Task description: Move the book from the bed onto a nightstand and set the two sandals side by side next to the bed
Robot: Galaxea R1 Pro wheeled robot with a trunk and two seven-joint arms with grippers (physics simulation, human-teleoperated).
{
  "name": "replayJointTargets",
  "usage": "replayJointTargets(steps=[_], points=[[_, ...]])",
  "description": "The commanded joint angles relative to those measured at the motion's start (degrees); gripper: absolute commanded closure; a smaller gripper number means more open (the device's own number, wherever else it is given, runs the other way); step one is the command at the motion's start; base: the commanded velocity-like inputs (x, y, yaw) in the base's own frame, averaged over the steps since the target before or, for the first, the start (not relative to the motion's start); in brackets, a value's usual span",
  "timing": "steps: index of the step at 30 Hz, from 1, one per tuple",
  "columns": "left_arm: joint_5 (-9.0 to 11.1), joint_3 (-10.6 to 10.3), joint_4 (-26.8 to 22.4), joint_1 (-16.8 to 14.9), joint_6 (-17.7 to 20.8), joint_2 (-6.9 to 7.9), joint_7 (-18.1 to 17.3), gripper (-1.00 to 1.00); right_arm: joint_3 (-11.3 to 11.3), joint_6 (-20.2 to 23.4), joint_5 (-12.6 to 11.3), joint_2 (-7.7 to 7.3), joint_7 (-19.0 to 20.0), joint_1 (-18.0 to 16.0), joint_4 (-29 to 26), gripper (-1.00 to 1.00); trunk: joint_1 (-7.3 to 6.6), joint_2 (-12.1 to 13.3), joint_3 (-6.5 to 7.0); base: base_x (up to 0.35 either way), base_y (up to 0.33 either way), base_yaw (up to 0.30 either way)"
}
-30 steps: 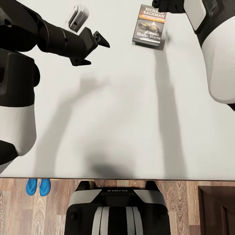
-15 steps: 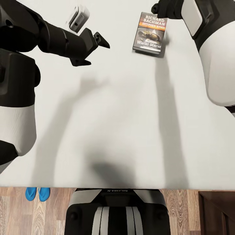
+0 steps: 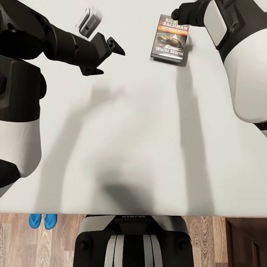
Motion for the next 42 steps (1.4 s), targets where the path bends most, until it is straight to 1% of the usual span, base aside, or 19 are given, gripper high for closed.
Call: replayJointTargets(steps=[1, 7, 14, 20, 42], points=[[0.3, 0.0, 0.0, 0.0, 0.5, 0.04, 0.4, -1.00, -0.3, 0.2, 0.5, 0.03, 0.3, 0.1, -0.1, -1.00, 0.00, 0.0, -0.02, 0.007, 0.000, 0.000], [0.3, -0.1, -0.1, 0.0, 0.5, -0.06, 0.5, -1.00, -0.3, -0.6, 0.5, -0.01, 0.3, 0.3, 1.6, -1.00, 0.00, 0.0, -0.02, 0.004, 0.000, 0.000], [0.3, -0.1, 0.0, 0.0, 0.5, -0.27, 0.5, -1.00, -0.2, -5.3, 0.5, -0.02, 0.2, 0.2, 6.2, -1.00, 0.00, 0.0, -0.02, 0.001, 0.000, 0.000], [0.4, -0.1, 0.0, 0.0, 0.5, -0.15, 0.4, -1.00, -0.1, -7.2, 0.5, -0.05, 0.3, 0.2, 7.6, -1.00, 0.00, 0.0, -0.02, 0.000, 0.000, 0.000], [0.3, -0.1, 0.0, 0.7, 0.5, -0.04, 0.4, -1.00, -0.1, -7.9, 0.5, -0.07, 0.3, 1.1, 8.1, -1.00, 0.00, 0.0, -0.02, 0.000, 0.000, 0.000]])
